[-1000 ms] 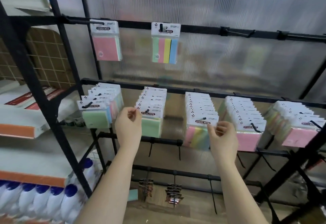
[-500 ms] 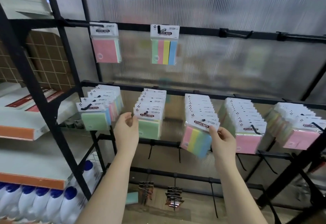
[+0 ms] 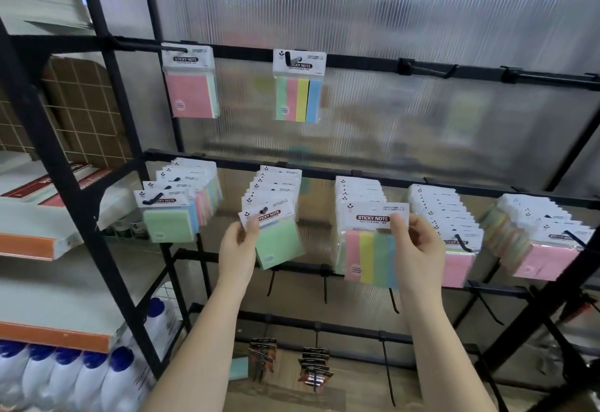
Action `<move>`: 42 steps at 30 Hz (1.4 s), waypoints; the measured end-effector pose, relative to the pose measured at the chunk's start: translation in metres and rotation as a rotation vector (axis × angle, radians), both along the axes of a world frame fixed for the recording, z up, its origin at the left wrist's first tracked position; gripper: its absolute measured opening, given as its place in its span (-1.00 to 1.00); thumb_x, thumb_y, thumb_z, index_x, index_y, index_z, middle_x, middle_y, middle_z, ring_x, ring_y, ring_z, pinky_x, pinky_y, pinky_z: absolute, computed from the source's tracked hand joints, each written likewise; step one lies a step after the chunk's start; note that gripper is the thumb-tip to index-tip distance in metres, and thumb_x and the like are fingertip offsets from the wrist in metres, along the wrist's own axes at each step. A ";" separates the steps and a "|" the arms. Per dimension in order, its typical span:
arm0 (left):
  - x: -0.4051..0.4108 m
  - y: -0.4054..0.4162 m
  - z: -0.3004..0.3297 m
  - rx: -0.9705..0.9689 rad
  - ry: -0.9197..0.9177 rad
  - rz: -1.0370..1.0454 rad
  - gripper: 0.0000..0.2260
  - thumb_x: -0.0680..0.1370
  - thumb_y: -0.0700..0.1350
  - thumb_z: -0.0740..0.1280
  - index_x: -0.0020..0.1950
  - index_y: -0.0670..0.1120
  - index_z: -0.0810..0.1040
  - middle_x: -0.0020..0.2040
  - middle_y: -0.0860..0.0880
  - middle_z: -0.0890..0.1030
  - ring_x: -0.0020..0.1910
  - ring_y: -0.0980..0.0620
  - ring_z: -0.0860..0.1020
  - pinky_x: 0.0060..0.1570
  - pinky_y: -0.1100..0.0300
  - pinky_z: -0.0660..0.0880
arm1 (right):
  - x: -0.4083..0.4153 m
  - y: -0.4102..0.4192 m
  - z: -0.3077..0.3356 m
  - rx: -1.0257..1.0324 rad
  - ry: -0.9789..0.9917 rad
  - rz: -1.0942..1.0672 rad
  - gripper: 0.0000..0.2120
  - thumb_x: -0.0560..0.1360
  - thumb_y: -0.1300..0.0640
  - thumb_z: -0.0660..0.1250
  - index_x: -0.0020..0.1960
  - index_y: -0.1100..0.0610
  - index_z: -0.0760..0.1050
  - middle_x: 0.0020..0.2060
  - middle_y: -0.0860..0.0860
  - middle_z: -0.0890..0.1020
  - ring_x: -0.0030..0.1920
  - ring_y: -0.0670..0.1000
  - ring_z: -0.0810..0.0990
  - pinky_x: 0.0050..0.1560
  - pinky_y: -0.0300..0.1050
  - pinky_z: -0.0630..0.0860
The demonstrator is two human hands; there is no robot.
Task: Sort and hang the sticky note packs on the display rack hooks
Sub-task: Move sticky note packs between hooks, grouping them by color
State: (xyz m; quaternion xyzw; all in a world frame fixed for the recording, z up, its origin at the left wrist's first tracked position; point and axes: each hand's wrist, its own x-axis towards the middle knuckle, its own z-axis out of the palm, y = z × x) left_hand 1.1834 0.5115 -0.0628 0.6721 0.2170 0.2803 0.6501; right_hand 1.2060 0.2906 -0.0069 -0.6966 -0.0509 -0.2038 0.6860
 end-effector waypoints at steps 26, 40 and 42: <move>-0.033 0.024 0.060 0.364 -0.241 0.443 -0.69 0.66 -0.07 0.07 -0.27 -0.08 0.31 -0.37 -0.04 0.40 -0.36 -0.13 0.42 -0.34 -0.03 0.37 | 0.030 0.067 0.095 -0.121 -0.378 0.078 -0.87 0.55 0.12 0.32 -0.18 0.08 0.50 -0.35 -0.11 0.56 -0.34 -0.20 0.45 -0.28 -0.28 0.40; -0.040 0.039 0.066 0.326 -0.223 0.465 -0.72 0.66 -0.05 0.05 -0.12 -0.17 0.39 -0.26 0.14 0.49 -0.34 0.36 0.52 -0.43 0.46 0.40 | 0.036 0.118 0.148 -0.119 -0.499 0.129 -0.77 0.53 0.08 0.32 -0.21 0.21 0.52 -0.41 -0.12 0.52 -0.40 -0.21 0.42 -0.34 -0.26 0.35; -0.041 0.040 0.066 0.326 -0.220 0.466 -0.72 0.66 -0.04 0.05 -0.12 -0.17 0.40 -0.26 0.13 0.49 -0.34 0.41 0.50 -0.44 0.46 0.39 | 0.037 0.119 0.150 -0.105 -0.468 0.122 -0.79 0.53 0.10 0.32 -0.23 0.18 0.50 -0.44 -0.15 0.48 -0.43 -0.24 0.40 -0.35 -0.30 0.30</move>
